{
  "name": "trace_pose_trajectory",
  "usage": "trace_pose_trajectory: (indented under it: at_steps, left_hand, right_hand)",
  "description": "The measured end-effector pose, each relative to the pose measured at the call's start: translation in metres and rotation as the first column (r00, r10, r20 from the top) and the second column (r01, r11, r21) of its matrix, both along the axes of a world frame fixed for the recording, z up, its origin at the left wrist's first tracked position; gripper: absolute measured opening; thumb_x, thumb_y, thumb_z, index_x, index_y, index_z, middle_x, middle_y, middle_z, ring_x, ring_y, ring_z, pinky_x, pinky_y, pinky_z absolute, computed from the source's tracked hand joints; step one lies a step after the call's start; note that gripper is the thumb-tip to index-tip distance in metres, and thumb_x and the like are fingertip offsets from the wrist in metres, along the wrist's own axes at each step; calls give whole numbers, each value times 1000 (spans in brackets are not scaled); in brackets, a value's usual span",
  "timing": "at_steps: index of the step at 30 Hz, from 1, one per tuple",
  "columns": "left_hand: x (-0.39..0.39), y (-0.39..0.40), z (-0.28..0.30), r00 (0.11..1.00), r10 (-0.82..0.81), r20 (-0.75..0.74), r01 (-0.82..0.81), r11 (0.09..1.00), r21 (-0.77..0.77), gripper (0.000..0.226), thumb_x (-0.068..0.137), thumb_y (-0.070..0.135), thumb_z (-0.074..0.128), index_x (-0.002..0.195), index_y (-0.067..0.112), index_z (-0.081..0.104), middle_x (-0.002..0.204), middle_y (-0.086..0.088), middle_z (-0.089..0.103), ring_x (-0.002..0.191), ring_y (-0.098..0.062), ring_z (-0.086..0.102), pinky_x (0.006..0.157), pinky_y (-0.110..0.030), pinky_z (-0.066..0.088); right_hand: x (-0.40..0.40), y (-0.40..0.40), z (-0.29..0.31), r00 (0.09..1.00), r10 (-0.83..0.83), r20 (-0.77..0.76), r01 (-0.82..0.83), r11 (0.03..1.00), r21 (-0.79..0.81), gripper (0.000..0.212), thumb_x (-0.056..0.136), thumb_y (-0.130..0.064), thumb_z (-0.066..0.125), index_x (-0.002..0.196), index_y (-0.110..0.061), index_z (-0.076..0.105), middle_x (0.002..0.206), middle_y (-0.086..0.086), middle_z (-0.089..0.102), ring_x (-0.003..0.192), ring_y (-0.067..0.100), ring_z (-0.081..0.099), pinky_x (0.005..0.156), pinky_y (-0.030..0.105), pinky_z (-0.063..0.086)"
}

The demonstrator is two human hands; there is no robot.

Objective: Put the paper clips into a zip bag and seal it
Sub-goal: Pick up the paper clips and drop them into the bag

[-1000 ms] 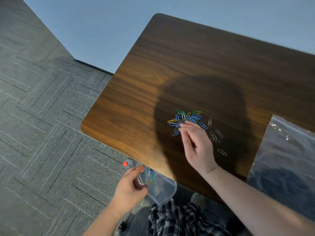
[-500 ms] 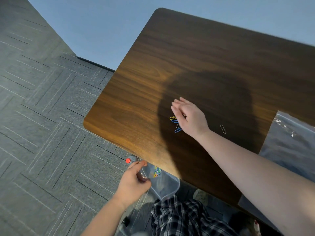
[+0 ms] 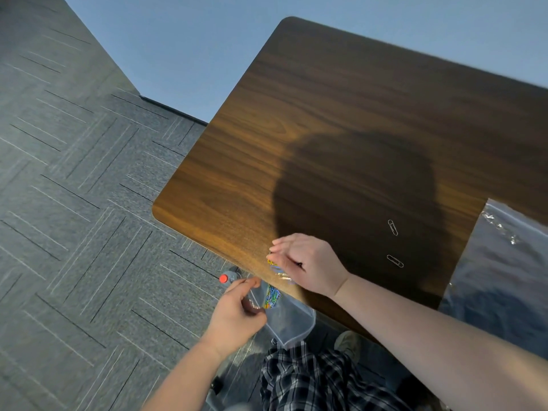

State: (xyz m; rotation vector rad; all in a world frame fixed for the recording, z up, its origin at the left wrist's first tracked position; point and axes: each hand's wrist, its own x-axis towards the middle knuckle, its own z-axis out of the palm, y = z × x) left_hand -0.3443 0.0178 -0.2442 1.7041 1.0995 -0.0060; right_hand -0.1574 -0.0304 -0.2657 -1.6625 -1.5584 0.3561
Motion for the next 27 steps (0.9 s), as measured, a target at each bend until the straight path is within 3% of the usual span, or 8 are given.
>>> trace_pose_trajectory:
  at_steps: [4, 6, 8, 10, 13, 17, 21, 27]
  left_hand:
    - [2, -2, -4, 1000, 5, 28, -6, 999, 35, 43, 61, 0, 64, 97, 22, 57, 95, 16, 52, 58, -2, 49, 58, -3, 40]
    - [4, -2, -5, 1000, -1, 29, -1, 999, 51, 42, 56, 10, 59, 97, 18, 59, 93, 14, 52, 64, 14, 47, 64, 4, 38]
    - [6, -3, -3, 999, -4, 36, 2, 999, 40, 41, 57, 9, 60, 97, 18, 57, 92, 15, 51, 66, 24, 48, 66, 7, 35]
    - [6, -3, -3, 999, -4, 41, 3, 1000, 25, 40, 63, -1, 64, 98, 16, 57, 92, 17, 49, 65, 29, 45, 64, 7, 34]
    - [5, -4, -5, 999, 2, 44, -3, 1000, 27, 40, 59, 4, 61, 94, 23, 57, 94, 17, 51, 64, 22, 49, 62, 3, 37]
    - [4, -4, -9, 999, 22, 46, -23, 1000, 12, 44, 54, 11, 58, 88, 38, 53, 95, 15, 54, 58, -4, 52, 55, -5, 40]
    - [3, -5, -8, 998, 17, 52, -19, 999, 30, 43, 55, 11, 59, 91, 33, 56, 97, 17, 53, 58, -8, 52, 56, -6, 40]
    - [2, -6, -8, 999, 0, 44, -3, 999, 48, 44, 63, -4, 66, 98, 21, 58, 96, 13, 55, 55, -7, 50, 55, -7, 41]
  right_hand:
    - [20, -18, 17, 962, -275, 3, 272, 953, 137, 40, 97, -29, 46, 85, -3, 74, 95, 7, 75, 101, 17, 67, 95, 40, 49]
    - [46, -33, 25, 855, -505, 122, 486, 860, 155, 37, 97, -26, 42, 90, -6, 73, 102, 6, 73, 108, 20, 63, 104, 44, 39]
    - [68, -52, 25, 717, -663, 214, 665, 743, 75, 39, 97, -30, 39, 96, -8, 71, 109, 7, 71, 116, 24, 57, 112, 48, 27]
    - [77, -67, 19, 656, -724, 215, 751, 653, -94, 48, 96, -38, 32, 106, -8, 68, 120, 10, 66, 126, 27, 49, 114, 49, 21]
    - [71, -68, 12, 709, -700, 88, 696, 673, -250, 58, 94, -44, 25, 118, -6, 62, 129, 12, 60, 130, 27, 44, 112, 43, 26]
    - [44, -46, 11, 808, -587, -49, 573, 803, -163, 51, 95, -37, 35, 112, 1, 65, 118, 16, 66, 119, 25, 56, 106, 41, 39]
    - [9, -31, 12, 904, -419, -83, 404, 902, -154, 58, 98, -42, 27, 109, -3, 67, 113, 11, 69, 115, 19, 59, 104, 35, 41]
    - [-26, -19, 11, 959, -273, -76, 263, 957, -127, 60, 99, -42, 26, 104, -3, 71, 108, 10, 72, 113, 17, 60, 105, 28, 39]
